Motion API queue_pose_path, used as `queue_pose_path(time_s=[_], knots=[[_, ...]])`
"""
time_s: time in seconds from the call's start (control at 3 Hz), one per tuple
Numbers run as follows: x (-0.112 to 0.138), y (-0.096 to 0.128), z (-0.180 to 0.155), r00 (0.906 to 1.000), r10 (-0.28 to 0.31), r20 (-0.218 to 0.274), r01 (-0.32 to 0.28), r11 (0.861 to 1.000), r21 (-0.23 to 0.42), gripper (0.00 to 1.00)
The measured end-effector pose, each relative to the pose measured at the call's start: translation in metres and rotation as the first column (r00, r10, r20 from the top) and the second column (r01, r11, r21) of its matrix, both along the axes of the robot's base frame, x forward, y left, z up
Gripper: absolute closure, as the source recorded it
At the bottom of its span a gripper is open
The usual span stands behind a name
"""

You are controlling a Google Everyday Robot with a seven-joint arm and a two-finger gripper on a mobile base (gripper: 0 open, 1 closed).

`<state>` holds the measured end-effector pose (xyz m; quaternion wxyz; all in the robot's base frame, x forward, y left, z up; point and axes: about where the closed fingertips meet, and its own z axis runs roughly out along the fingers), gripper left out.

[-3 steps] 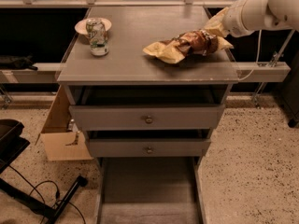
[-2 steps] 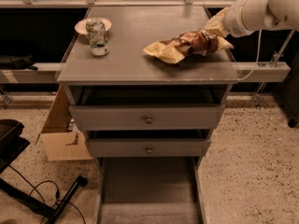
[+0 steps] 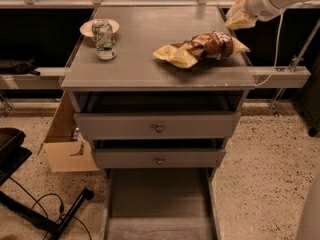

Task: Place brown chip bag into bottom drawer

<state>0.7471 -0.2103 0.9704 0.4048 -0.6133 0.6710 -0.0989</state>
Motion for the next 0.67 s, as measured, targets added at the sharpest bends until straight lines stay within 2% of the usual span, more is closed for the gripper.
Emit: queue_pose_path(time_s=[0.33, 0.67], knots=[[-0.015, 0.001, -0.024, 0.9953, 0.021, -0.094, -0.021, 1.000, -0.001, 0.04], [0.010, 0.014, -0.042, 0.9975, 0.007, -0.070, -0.003, 0.999, 0.047, 0.00]])
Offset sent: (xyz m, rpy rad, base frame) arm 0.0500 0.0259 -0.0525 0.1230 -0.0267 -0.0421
